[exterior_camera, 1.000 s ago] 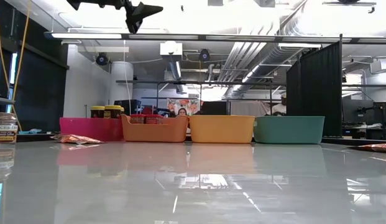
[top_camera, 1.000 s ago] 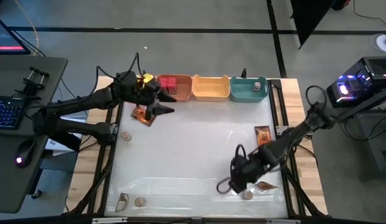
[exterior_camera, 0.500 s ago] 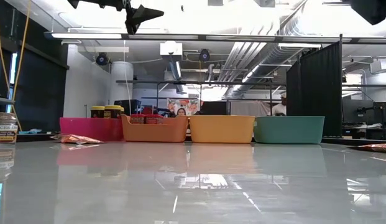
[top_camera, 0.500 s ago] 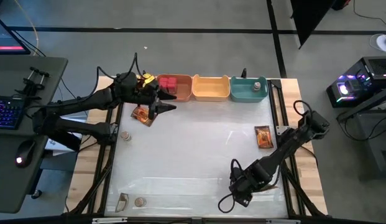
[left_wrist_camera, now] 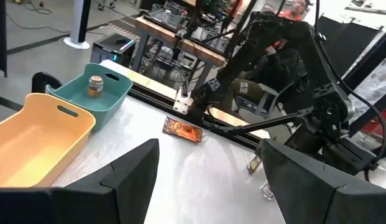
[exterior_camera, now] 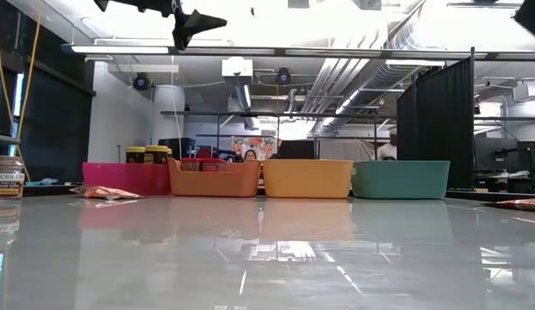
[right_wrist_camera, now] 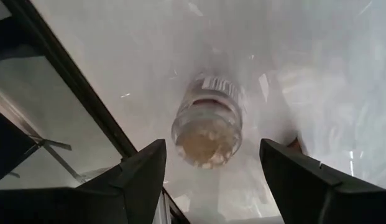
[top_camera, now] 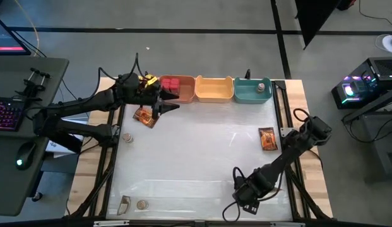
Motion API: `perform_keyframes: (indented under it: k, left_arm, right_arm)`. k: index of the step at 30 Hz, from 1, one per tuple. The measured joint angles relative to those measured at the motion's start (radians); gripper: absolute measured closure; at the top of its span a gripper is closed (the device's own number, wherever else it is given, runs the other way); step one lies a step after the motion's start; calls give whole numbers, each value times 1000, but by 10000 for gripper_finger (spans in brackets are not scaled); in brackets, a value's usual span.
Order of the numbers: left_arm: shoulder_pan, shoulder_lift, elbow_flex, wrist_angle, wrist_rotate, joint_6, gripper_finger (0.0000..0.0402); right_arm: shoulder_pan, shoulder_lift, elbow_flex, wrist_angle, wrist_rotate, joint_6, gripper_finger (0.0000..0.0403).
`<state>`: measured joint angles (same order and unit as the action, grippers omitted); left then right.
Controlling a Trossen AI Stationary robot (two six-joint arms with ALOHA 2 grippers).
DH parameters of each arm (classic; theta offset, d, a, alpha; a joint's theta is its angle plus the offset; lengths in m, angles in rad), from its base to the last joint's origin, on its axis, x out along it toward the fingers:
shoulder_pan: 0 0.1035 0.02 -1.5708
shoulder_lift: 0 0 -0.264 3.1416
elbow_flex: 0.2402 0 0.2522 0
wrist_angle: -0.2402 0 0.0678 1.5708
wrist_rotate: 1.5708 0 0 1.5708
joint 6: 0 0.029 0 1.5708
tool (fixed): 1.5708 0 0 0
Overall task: Sort spices by type
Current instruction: Put the bottom right brown seasoning bottle into the blue bin
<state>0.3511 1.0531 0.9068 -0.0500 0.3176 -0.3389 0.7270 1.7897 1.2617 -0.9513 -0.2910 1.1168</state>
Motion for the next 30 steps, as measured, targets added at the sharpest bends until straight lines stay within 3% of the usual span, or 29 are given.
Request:
perform_keyframes:
  k: [19, 26, 30]
  left_arm:
    - [0, 0, 0, -10, -7, 0, 133]
    - [0, 0, 0, -10, -8, 1, 133]
    - [1, 0, 0, -9, -8, 1, 133]
  right_arm:
    - [16, 96, -1, 49, 18, 6, 152]
    - [13, 94, 2, 48, -5, 8, 223]
    - [4, 80, 53, 17, -4, -20, 223]
